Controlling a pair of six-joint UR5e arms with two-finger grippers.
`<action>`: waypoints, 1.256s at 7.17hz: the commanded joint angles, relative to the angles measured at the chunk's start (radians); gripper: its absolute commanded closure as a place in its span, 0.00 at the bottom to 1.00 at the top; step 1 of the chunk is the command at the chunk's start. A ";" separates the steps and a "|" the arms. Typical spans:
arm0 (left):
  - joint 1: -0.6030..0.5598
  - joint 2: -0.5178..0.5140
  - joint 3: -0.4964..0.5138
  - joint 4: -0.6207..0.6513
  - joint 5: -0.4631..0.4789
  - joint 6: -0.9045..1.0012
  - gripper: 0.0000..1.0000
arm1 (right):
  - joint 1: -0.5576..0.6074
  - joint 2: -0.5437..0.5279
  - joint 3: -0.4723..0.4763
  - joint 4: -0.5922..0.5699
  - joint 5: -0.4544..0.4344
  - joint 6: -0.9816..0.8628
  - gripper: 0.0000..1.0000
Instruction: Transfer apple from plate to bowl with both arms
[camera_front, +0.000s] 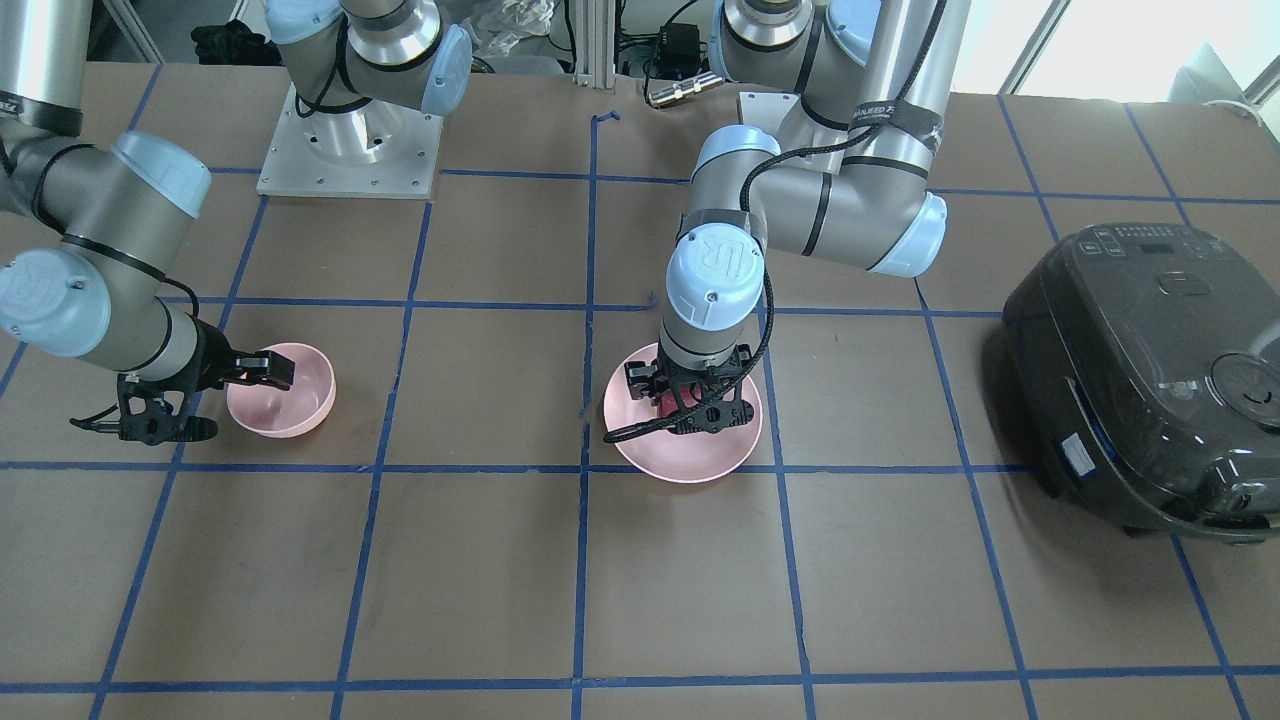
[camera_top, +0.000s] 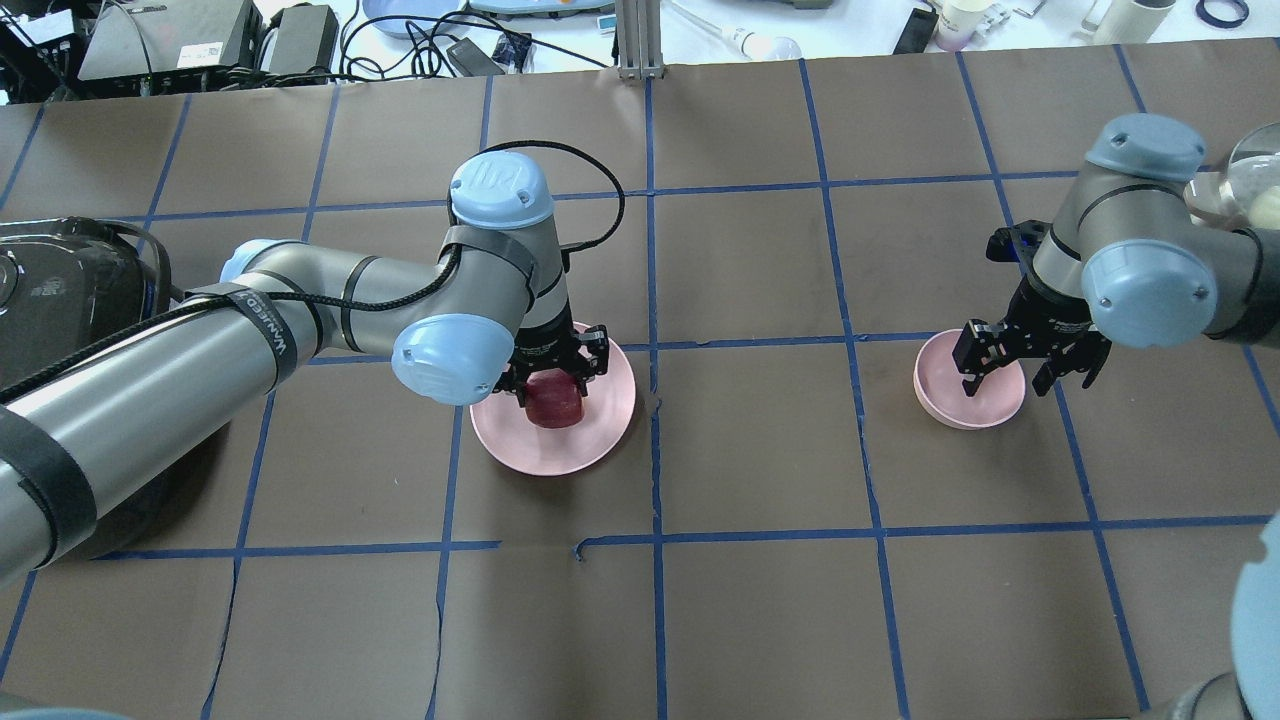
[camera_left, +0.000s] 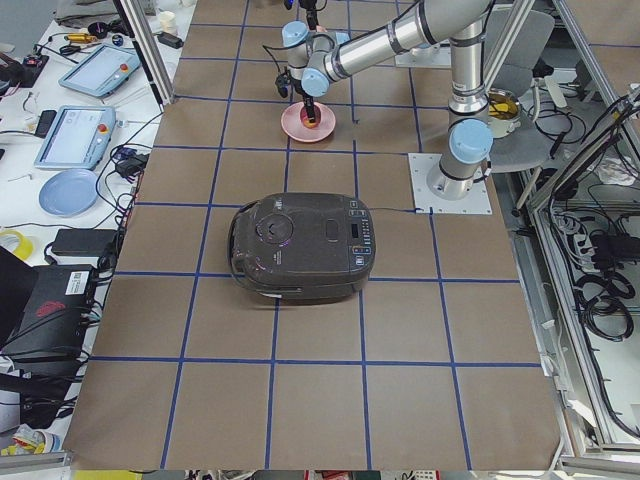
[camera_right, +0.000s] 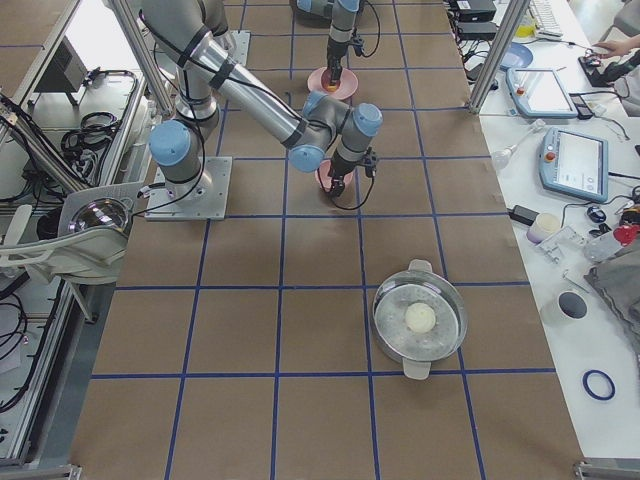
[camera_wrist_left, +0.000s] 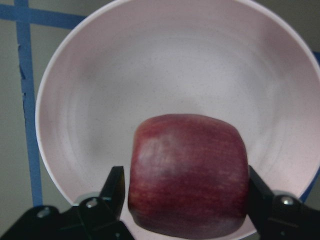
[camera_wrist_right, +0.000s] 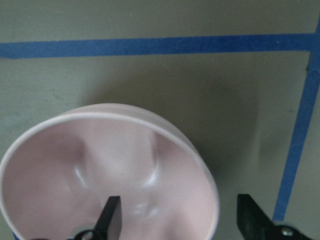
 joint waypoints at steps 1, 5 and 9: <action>-0.005 0.034 0.046 0.003 0.002 0.011 0.96 | -0.006 0.003 0.005 0.004 0.004 0.000 0.95; -0.030 0.136 0.277 -0.247 0.011 0.011 0.96 | 0.034 -0.026 -0.075 0.135 0.195 0.075 1.00; -0.047 0.154 0.282 -0.260 0.014 0.008 0.99 | 0.281 -0.011 -0.092 0.132 0.246 0.307 1.00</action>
